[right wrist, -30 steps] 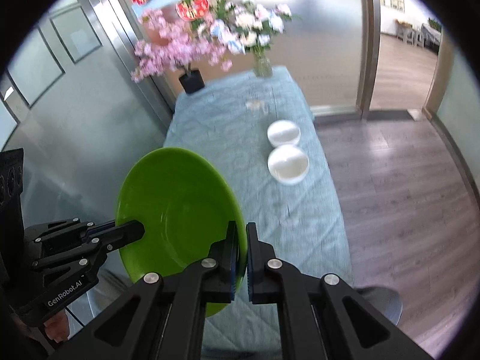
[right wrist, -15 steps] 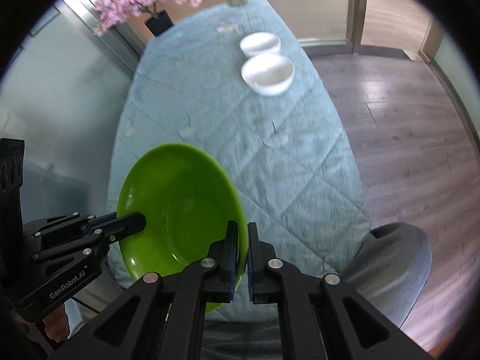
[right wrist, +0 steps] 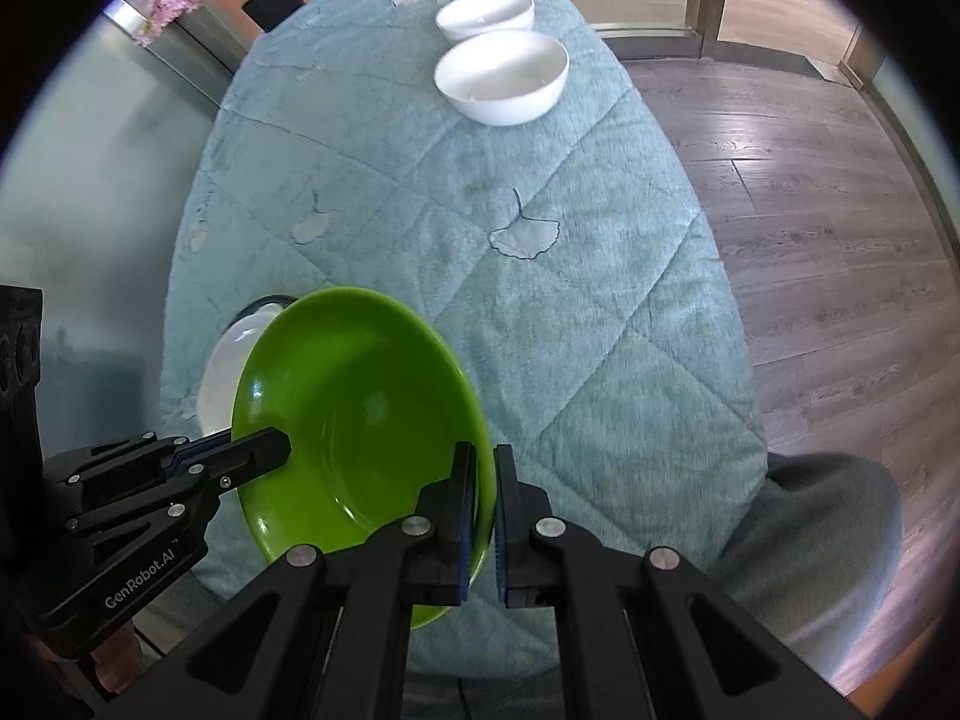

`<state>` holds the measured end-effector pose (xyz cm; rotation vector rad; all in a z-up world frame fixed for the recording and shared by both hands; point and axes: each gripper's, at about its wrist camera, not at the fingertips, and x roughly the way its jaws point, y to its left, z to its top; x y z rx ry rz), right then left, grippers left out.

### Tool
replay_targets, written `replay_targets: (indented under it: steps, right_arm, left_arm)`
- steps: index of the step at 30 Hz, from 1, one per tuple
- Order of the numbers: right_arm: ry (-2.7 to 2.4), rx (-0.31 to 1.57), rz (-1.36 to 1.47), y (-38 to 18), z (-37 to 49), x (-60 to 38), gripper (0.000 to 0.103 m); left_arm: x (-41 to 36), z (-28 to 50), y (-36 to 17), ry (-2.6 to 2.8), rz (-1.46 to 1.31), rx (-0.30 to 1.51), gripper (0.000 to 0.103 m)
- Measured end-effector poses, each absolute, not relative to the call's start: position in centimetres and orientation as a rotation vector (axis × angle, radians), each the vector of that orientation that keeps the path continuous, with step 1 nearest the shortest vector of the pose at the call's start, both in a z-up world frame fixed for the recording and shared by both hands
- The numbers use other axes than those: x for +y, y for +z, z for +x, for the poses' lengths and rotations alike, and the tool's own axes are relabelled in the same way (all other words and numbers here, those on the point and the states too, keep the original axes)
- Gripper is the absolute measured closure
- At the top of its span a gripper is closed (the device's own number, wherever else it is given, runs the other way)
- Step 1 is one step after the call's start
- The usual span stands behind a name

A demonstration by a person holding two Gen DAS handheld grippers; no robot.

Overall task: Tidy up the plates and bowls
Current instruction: 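Carry the green bowl with the left tool beside the dish stack, then lower the green bowl next to the stack and open the left tool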

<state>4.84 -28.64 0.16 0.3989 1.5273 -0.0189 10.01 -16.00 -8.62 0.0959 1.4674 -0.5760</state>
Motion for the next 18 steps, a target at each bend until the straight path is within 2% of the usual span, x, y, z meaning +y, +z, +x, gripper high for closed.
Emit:
replay_targets:
  steps: [7,18]
  right_arm:
    - [-0.039,1.575,0.372,-3.3,6.9,-29.1,0.098]
    - [-0.054,1.635,0.441,-7.6,8.9,-30.1,0.098]
  left_arm:
    - [-17.4,13.1,-13.0,-0.517,0.054,1.533,0.098]
    - [-18.6,15.5,-16.5,-0.473,0.067,1.591,0.097]
